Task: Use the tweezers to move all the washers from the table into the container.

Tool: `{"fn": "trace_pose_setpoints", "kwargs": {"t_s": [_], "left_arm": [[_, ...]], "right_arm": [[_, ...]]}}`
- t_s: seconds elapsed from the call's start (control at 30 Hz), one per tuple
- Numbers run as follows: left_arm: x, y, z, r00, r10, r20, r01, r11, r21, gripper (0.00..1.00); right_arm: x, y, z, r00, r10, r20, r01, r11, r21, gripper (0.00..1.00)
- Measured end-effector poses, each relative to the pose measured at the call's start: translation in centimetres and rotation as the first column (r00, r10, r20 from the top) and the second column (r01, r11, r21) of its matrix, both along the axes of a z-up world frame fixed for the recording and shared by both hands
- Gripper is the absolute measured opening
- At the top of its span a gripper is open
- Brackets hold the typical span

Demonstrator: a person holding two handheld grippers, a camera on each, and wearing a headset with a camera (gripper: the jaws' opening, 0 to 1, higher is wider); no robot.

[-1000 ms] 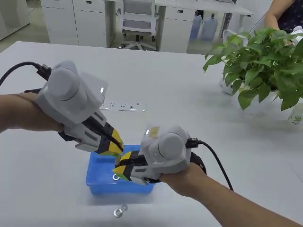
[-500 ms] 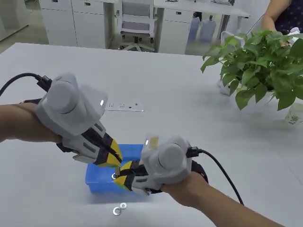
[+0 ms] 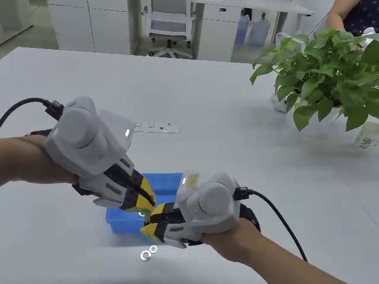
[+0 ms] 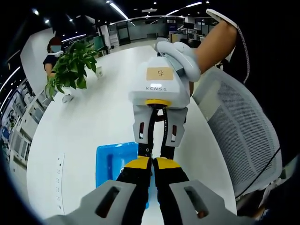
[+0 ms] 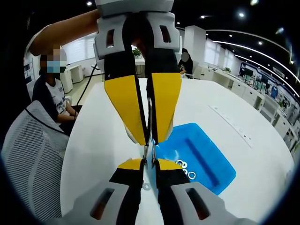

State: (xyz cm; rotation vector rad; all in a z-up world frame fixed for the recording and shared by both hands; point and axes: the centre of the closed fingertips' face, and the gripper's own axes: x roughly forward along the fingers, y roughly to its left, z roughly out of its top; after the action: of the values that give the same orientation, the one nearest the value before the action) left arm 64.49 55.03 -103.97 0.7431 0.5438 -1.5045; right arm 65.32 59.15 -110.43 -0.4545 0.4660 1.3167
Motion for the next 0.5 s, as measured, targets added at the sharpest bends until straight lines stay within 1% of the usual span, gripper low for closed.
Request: {"fn": "trace_pose_setpoints", "kwargs": {"t_s": [0.2, 0.5], "left_arm": [[0.18, -0.13, 0.09, 1.000, 0.001, 0.004, -0.001, 1.000, -0.006, 0.07], [0.20, -0.08, 0.19, 1.000, 0.005, 0.001, -0.005, 1.000, -0.015, 0.07]], "right_arm": [[-0.07, 0.30, 0.29, 1.000, 0.002, -0.006, -0.002, 1.000, 0.017, 0.13], [-0.15, 0.30, 0.65, 1.000, -0.003, -0.024, 0.004, 0.999, 0.043, 0.14]]}}
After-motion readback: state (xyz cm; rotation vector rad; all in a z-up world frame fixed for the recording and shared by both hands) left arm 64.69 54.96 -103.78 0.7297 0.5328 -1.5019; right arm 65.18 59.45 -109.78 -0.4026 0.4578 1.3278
